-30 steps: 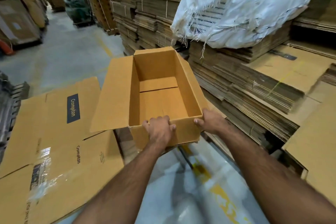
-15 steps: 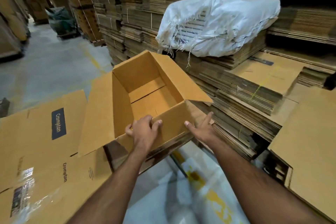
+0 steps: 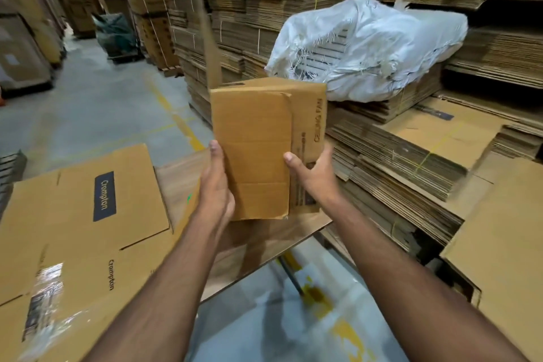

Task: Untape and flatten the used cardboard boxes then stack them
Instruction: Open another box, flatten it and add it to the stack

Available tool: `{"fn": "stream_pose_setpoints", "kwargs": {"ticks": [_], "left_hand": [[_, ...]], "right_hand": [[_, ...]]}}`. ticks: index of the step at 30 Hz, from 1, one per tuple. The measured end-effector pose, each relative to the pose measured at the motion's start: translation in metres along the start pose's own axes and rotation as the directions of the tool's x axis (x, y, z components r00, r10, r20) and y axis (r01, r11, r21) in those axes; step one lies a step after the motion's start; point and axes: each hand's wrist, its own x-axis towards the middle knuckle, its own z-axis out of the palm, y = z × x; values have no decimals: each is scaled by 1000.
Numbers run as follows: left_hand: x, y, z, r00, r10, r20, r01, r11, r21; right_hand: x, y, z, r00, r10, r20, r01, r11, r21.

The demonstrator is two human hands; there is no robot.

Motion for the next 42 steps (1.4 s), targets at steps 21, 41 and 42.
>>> {"fn": "stream_pose_setpoints", "kwargs": {"ticks": [21, 41, 42], "left_hand": [[-40, -127, -10, 599, -788, -142, 737, 612, -286], [8, -134, -32, 843, -536, -41, 482, 786, -387], [11, -127, -22, 856, -517, -8, 464, 776, -428]], "right_hand": [[4, -14, 52, 816, -291, 500, 548, 113, -829], [12, 13, -12, 929, -184, 321, 370, 463, -806], [14, 10, -16, 932, -237, 276, 358, 467, -808]]}}
